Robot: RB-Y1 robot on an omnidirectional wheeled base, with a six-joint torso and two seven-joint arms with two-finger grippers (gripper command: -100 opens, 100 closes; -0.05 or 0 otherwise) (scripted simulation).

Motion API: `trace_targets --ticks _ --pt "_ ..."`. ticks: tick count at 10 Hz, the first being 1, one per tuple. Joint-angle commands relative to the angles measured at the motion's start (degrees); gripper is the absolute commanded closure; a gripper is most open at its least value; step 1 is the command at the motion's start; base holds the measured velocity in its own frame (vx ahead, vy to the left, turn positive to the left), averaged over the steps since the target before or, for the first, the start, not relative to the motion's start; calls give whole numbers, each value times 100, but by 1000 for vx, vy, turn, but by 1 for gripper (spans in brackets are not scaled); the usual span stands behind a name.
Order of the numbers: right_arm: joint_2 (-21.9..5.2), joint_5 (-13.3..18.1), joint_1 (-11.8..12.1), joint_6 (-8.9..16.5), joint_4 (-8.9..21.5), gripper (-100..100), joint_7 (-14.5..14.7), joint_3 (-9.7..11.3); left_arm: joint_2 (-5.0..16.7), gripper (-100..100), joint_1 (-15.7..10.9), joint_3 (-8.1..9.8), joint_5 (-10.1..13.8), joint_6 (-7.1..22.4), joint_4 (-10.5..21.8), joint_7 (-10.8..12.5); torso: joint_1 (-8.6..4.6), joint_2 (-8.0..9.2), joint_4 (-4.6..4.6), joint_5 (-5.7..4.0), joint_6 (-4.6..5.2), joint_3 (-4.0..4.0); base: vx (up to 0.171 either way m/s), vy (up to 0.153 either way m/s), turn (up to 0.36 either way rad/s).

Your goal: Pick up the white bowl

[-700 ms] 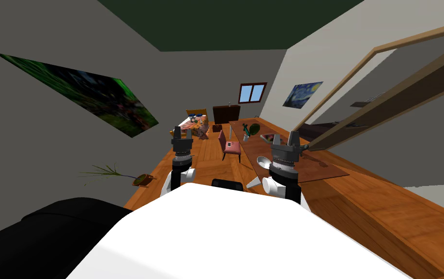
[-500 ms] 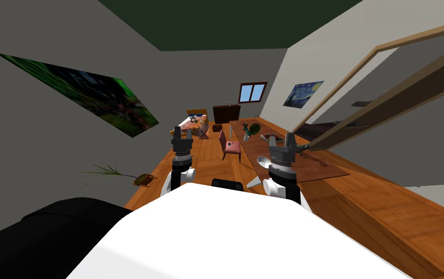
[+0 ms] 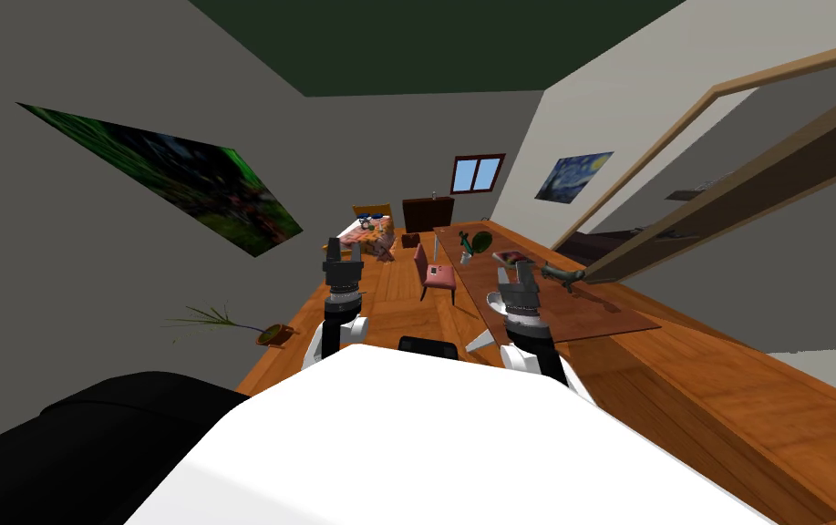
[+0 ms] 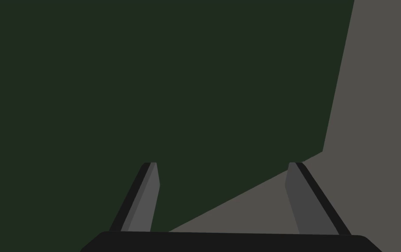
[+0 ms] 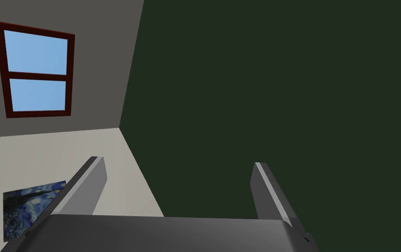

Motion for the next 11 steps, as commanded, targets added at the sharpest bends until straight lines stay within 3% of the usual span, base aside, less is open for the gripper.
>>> trace_targets --ticks 1,2,6,9,10,11 --pt "-286 -6 53 58 255 -100 -5 54 0 0 0 0 0 0 0 0 0 0 0 0 0 0 -37 49 36" --pt "-329 -6 53 58 255 -100 -5 54 0 0 0 0 0 0 0 0 6 1 0 1 0 1 -27 35 9" --pt "-998 16 100 215 885 -100 15 120 0 0 0 0 0 0 0 0 1 -2 0 1 1 -1 -27 33 33" --pt "-1330 41 107 269 1125 -100 37 144 0 0 0 0 0 0 0 0 -3 -5 -1 0 0 -3 -19 22 27" --pt "-1564 77 110 321 1366 -100 67 172 0 0 0 0 0 0 0 0 -3 -6 -1 -1 0 -3 -11 29 48" --pt "-1586 77 110 321 1378 -100 67 172 0 0 0 0 0 0 0 0 -1 -8 -1 0 0 -4 -12 25 26"
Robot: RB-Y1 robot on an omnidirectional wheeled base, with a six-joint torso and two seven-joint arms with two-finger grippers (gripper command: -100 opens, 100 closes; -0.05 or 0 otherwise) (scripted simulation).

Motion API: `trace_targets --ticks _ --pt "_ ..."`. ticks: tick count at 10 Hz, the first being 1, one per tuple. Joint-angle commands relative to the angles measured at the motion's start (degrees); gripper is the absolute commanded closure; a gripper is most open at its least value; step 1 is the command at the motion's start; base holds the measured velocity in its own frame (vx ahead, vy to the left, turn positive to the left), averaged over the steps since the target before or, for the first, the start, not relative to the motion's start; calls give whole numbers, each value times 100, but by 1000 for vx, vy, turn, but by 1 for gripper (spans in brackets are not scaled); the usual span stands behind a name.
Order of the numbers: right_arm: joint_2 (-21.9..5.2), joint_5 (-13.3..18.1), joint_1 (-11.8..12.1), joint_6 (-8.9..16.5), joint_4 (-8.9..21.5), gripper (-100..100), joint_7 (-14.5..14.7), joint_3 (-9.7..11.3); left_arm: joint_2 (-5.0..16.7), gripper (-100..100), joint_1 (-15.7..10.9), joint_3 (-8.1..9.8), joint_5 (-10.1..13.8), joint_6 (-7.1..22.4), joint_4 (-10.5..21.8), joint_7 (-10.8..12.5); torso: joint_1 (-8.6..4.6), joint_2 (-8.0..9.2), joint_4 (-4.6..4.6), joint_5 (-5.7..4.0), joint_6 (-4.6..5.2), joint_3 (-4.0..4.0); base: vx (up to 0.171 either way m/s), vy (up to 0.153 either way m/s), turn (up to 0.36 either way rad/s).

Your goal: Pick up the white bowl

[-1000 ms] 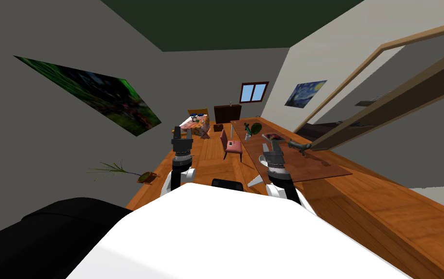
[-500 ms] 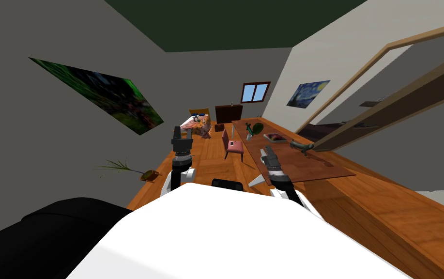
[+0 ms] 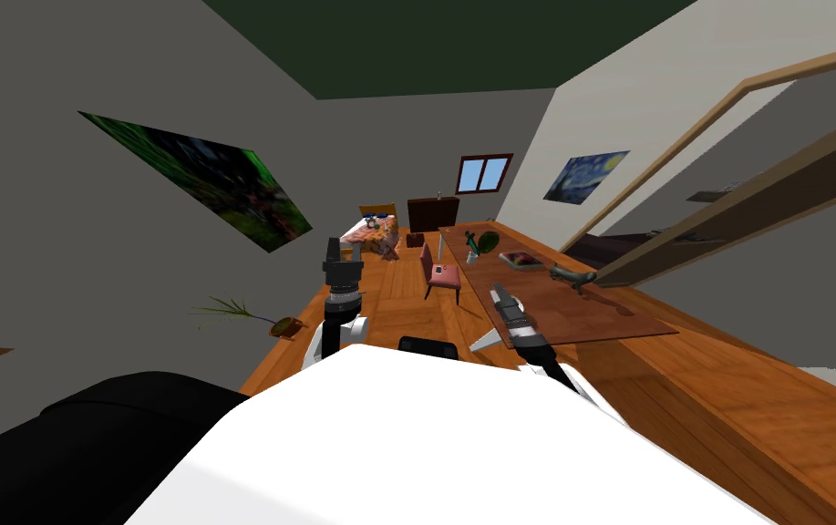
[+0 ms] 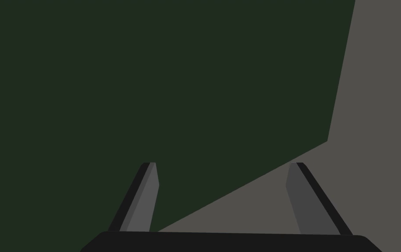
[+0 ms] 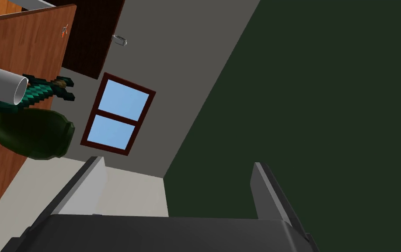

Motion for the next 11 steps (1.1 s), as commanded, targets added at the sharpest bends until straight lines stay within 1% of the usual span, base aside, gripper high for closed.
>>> trace_targets --ticks 1,2,3,4,5,6,7,8,9,10,11 --pt "-286 43 -26 84 286 -100 27 27 0 0 0 0 0 0 0 0 0 0 0 0 0 0 -21 34 60" --pt "-310 43 -26 84 297 -100 27 27 0 0 0 0 0 0 0 0 2 3 0 0 -1 1 -19 32 24" --pt "-551 99 -31 131 476 -100 73 67 0 0 0 0 0 0 0 0 3 1 1 0 -1 1 -13 40 64" --pt "-556 99 -31 131 568 -100 73 67 0 0 0 0 0 0 0 0 4 -1 0 0 -2 -1 -9 33 34" --pt "-794 167 -41 173 826 -100 127 114 0 0 0 0 0 0 0 0 3 -3 0 1 0 -1 -11 44 70" --pt "-948 244 -54 211 1011 -100 188 170 0 0 0 0 0 0 0 0 6 -2 -1 1 -1 -1 -12 71 121" --pt "-1023 244 -54 211 1130 -100 188 170 0 0 0 0 0 0 0 0 14 -1 0 3 -1 -1 -6 57 44" --pt "-1244 332 -70 246 1288 -100 257 234 0 0 0 0 0 0 0 0 12 -2 0 3 0 -1 -3 55 75" --pt "-1244 332 -70 246 1411 -100 257 234 0 0 0 0 0 0 0 0 12 -4 0 2 -2 -2 -3 44 50" --pt "-1456 430 -90 277 1596 -100 333 303 0 0 0 0 0 0 0 0 8 -5 -1 2 -1 -3 6 54 110" --pt "-1456 430 -90 277 1712 -100 333 303 0 0 0 0 0 0 0 0 10 -7 -1 2 -1 -4 5 42 43"
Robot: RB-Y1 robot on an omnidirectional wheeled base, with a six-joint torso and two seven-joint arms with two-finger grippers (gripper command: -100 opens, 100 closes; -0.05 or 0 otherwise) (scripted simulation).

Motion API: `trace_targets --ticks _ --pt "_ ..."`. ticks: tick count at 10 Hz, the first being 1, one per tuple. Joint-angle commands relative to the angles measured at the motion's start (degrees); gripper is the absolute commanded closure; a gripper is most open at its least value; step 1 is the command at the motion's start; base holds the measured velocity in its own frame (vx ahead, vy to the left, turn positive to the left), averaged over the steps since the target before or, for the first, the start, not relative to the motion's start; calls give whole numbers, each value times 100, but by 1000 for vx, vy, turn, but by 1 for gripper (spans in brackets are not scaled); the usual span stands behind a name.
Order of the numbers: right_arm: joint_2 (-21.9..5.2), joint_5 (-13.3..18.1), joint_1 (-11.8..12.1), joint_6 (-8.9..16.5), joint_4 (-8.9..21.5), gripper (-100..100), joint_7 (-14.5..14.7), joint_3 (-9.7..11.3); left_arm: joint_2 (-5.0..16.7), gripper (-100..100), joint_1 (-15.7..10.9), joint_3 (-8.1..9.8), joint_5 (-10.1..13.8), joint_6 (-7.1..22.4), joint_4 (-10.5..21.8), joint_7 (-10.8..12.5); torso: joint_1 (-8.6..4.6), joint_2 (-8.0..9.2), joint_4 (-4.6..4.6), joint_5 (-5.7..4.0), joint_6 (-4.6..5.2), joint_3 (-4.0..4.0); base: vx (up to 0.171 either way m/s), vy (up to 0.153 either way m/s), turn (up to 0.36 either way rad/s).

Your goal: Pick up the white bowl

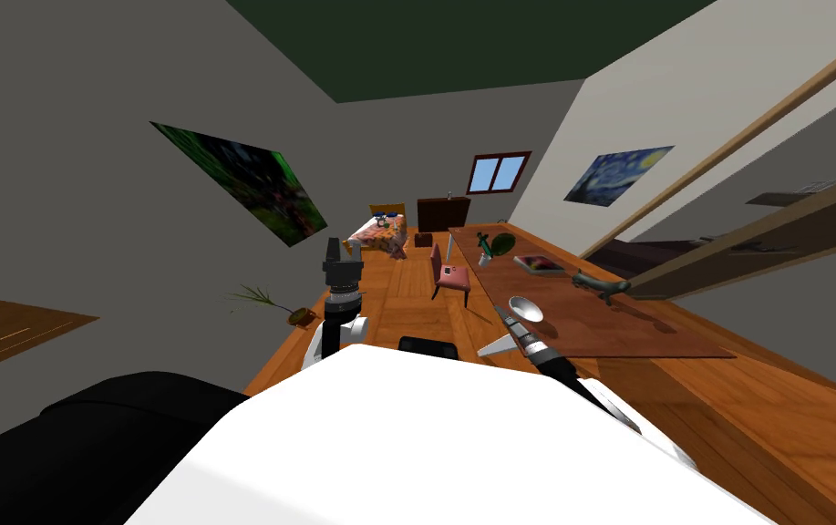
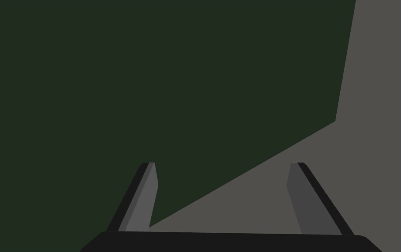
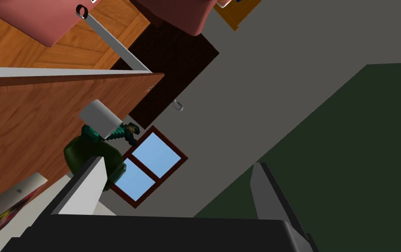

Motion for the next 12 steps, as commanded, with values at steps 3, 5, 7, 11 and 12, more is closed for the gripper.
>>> trace_targets --ticks 3,5,7,11,12 --pt "-444 231 -64 87 616 -100 173 163 0 0 0 0 0 0 0 0 2 -2 0 0 0 -1 10 54 83" --pt "-635 352 -93 111 965 -100 267 242 0 0 0 0 0 0 0 0 6 -1 0 1 -2 -1 8 60 114" --pt "-819 479 -124 132 1235 -100 365 323 0 0 0 0 0 0 0 0 9 -5 -1 2 -2 -3 18 61 71" --pt "-1166 751 -190 166 1800 -100 577 484 0 0 0 0 0 0 0 0 -4 -1 0 -1 0 -1 9 32 65" --pt "-1328 894 -225 181 2149 -100 689 562 0 0 0 0 0 0 0 0 -3 -4 0 -1 -2 -2 19 63 173"
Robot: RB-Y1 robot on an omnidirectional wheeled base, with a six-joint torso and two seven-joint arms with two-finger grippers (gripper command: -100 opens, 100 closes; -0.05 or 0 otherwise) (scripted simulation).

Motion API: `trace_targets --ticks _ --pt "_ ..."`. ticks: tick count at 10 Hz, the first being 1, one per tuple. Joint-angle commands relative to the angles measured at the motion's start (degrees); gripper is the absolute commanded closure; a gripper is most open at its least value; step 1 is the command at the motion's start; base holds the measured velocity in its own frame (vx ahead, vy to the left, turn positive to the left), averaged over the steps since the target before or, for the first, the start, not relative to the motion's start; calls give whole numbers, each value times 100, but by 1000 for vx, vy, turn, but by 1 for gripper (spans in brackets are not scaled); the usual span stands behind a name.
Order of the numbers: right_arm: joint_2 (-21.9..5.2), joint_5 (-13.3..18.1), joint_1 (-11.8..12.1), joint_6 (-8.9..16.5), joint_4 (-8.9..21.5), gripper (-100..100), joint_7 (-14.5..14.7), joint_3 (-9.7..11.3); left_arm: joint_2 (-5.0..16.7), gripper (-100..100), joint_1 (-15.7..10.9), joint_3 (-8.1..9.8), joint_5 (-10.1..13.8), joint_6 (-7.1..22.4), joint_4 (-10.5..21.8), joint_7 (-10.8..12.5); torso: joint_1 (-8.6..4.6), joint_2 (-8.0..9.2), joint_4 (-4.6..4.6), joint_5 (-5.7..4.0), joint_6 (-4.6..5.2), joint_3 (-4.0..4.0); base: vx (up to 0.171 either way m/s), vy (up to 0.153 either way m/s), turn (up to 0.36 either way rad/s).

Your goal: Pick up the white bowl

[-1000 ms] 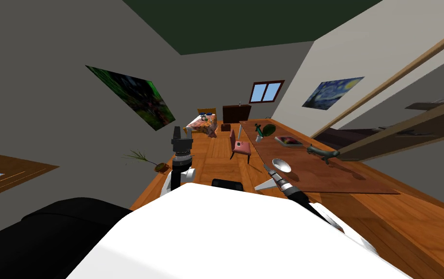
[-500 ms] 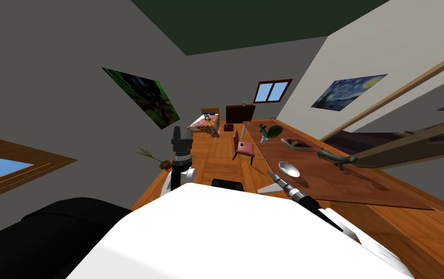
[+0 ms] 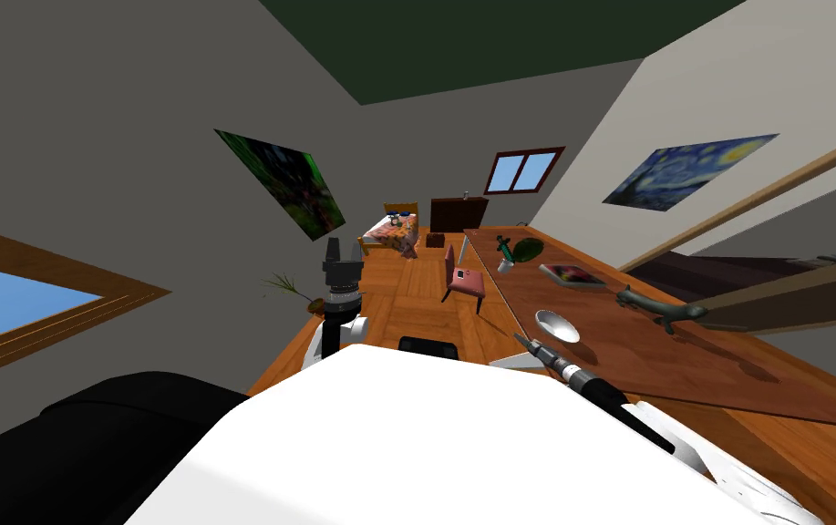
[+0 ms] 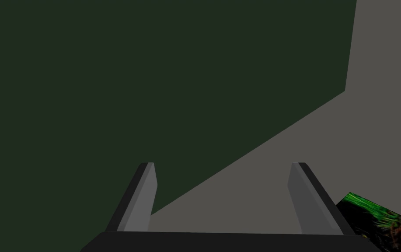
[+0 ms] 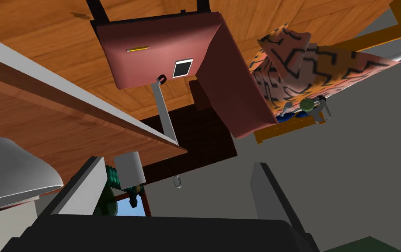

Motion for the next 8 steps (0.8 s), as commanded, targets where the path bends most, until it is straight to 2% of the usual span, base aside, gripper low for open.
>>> trace_targets --ticks 1,2,5,6,7,8 --pt "-245 231 55 105 286 -100 220 85 0 0 0 0 0 0 0 0 0 0 0 0 0 0 22 57 149" --pt "-394 381 15 116 545 -100 338 156 0 0 0 0 0 0 0 0 0 0 0 0 2 0 23 51 131" --pt "-394 381 15 116 641 -100 338 156 0 0 1 1 0 0 0 0 -13 5 1 -4 3 3 8 14 11" --pt "-535 534 -29 126 848 -100 459 222 0 0 0 1 0 0 0 0 -18 8 2 -5 3 4 5 12 111" --pt "-535 534 -29 126 926 -100 459 222 0 0 0 1 0 0 0 0 -16 6 2 -4 0 4 9 10 54" --pt "-669 688 -77 135 1172 -100 583 284 0 0 1 1 0 0 0 0 -16 5 1 -5 3 3 16 19 100"
